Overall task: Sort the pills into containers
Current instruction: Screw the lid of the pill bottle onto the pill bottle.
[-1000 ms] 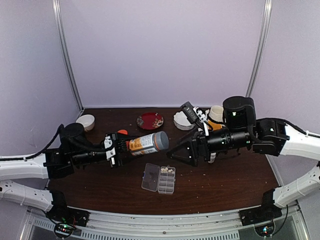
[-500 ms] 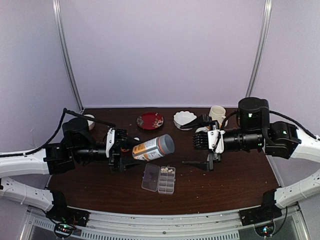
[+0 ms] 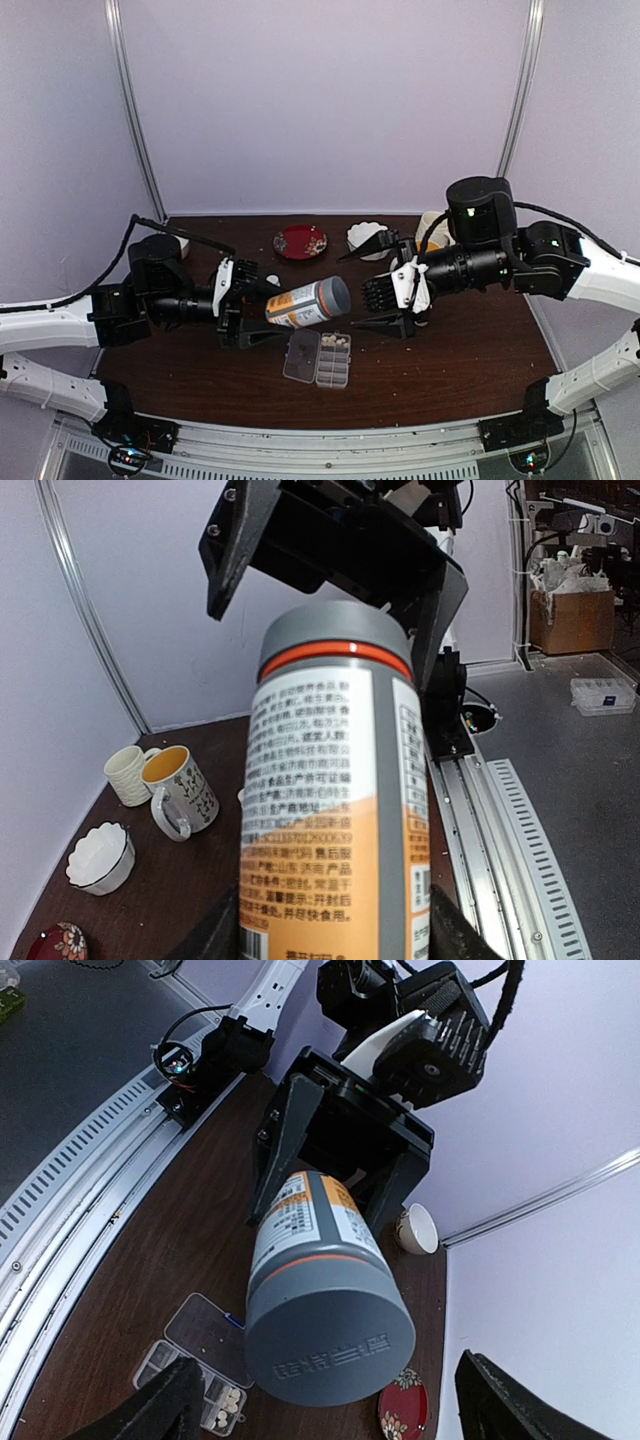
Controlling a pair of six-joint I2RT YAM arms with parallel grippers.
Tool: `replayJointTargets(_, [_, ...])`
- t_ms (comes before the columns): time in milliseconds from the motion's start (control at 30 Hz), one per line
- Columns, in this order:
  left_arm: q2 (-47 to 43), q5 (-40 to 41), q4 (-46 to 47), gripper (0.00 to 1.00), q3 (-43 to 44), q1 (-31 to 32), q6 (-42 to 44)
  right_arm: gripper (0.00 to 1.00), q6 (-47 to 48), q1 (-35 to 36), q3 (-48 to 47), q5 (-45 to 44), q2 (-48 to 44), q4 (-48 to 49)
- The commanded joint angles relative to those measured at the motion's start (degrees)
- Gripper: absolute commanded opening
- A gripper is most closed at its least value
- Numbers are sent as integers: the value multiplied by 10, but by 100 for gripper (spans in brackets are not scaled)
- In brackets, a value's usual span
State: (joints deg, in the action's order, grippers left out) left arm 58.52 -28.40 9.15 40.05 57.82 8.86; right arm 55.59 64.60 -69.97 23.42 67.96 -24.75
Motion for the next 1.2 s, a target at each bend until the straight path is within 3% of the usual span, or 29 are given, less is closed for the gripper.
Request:
replayJointTargets(0, [5, -16, 19, 0, 25, 1, -6, 87, 21, 12, -32, -1, 17, -27])
replayJointTargets(267, [9, -20, 11, 0, 29, 1, -6, 68, 25, 18, -48, -7, 32, -37])
replayJointTargets(667, [14, -22, -1, 0, 36, 2, 1, 48, 11, 27, -49, -12, 42, -35])
replayJointTargets(767, [14, -25, -2, 0, 38, 1, 2, 38, -12, 29, -50, -16, 46, -30])
replayJointTargets(933, [12, -17, -1, 0, 35, 1, 13, 21, -141, 29, -78, -4, 67, -25])
replayJointTargets(1067, [12, -4, 2, 0, 37, 1, 26, 0, -312, 30, -81, -7, 76, 9])
replayJointTargets(1167, [10, 26, -5, 0, 42, 1, 42, 0, -454, 37, -115, -22, 100, -12])
